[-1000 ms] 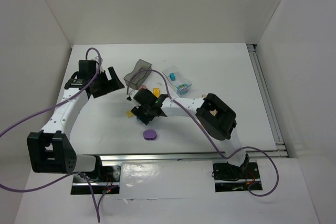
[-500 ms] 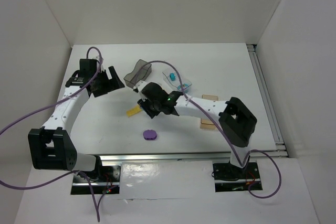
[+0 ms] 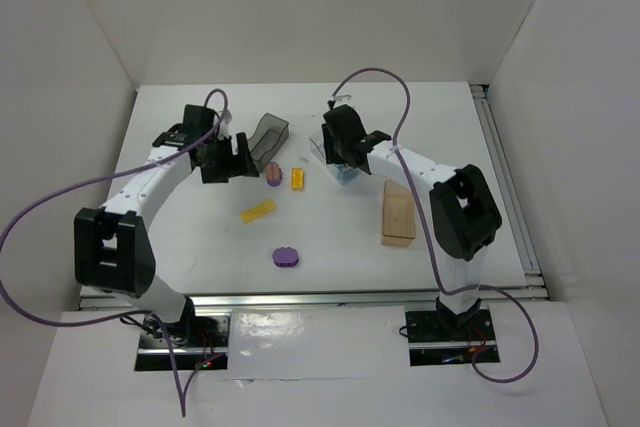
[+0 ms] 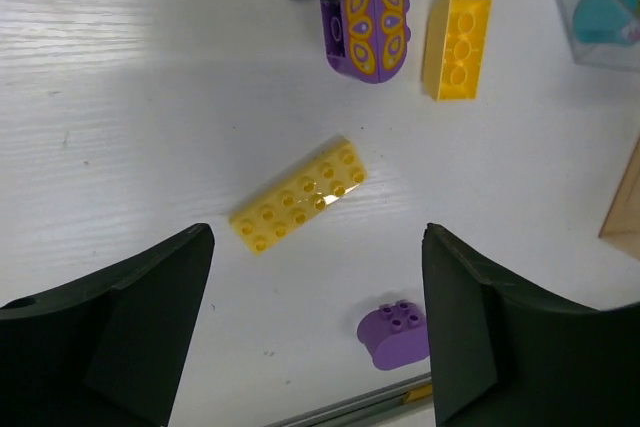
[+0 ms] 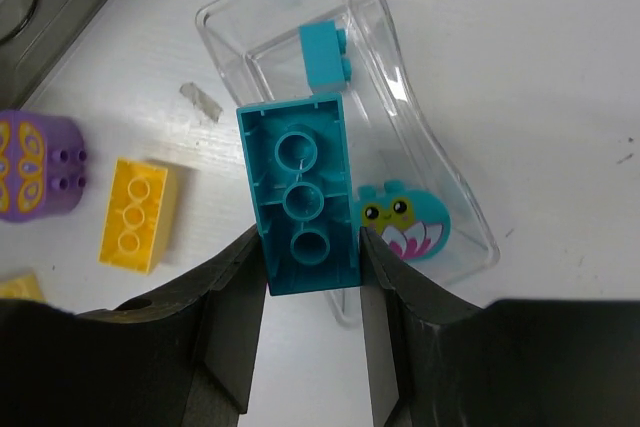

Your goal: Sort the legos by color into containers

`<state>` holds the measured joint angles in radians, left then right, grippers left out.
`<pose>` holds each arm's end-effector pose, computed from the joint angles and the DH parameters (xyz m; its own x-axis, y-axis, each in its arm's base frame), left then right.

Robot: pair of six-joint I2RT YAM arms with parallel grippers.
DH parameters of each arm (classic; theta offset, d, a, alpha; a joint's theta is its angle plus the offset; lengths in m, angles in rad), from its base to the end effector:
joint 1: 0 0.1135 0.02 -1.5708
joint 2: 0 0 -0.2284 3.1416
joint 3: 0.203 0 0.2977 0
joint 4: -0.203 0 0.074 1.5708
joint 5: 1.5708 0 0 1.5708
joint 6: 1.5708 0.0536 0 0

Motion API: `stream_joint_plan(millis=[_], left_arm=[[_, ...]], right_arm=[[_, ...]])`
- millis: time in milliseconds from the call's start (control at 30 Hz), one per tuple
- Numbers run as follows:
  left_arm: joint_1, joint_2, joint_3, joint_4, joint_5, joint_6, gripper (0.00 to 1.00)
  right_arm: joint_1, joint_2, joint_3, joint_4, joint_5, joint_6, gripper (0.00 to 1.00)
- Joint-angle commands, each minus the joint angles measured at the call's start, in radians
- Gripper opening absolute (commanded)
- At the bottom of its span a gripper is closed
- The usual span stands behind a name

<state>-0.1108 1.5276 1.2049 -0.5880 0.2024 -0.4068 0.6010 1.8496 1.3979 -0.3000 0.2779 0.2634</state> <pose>0.3797 -0.0531 0.2062 -0.8124 -0.2996 -0.5003 -0.0986 0.9162 -0.3885 0.3903 0.2497 0.1741 -0.6423 -0.1368 -0.7541 -0.2188 0.9757 0.0093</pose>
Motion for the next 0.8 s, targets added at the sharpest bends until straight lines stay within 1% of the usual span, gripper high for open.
stream_joint_plan(millis=[0, 33, 100, 133, 167, 267, 400, 467, 567, 767], left_arm=[[-0.058, 0.095, 0.059, -0.105, -0.003, 0.114, 0.9], [-0.067, 0.114, 0.074, -0.13, -0.014, 0.124, 0.93], [-0.087, 0.147, 0.094, -0.151, -0.056, 0.149, 0.94], [-0.105, 0.179, 0.107, -0.16, -0.069, 0.158, 0.95], [-0.115, 0.195, 0.107, -0.179, -0.086, 0.158, 0.95], [-0.139, 0.22, 0.117, -0.19, -0.129, 0.203, 0.96], [-0.187, 0.23, 0.108, -0.19, -0.188, 0.223, 0.96], [-0.22, 0.256, 0.117, -0.19, -0.231, 0.223, 0.96], [-0.26, 0.307, 0.117, -0.19, -0.258, 0.246, 0.95], [-0.296, 0.376, 0.128, -0.19, -0.325, 0.246, 0.94]], right_arm=[[-0.026, 0.057, 0.093, 0.027, 0.02, 0.033, 0.36], [-0.026, 0.081, 0.122, 0.027, 0.02, 0.033, 0.39], [-0.05, 0.105, 0.148, 0.001, 0.011, 0.042, 0.46], [-0.05, 0.114, 0.16, 0.001, 0.0, 0.042, 0.61], [-0.059, 0.123, 0.185, -0.016, 0.0, 0.042, 0.68], [-0.06, 0.111, 0.194, -0.034, 0.009, 0.042, 0.85], [-0.069, 0.024, 0.124, -0.025, 0.009, 0.042, 0.85], [-0.078, -0.016, 0.093, -0.016, 0.009, 0.054, 0.85], [-0.078, -0.095, 0.038, -0.016, 0.009, 0.063, 0.85], [-0.096, -0.214, -0.039, -0.036, -0.002, 0.083, 0.85]])
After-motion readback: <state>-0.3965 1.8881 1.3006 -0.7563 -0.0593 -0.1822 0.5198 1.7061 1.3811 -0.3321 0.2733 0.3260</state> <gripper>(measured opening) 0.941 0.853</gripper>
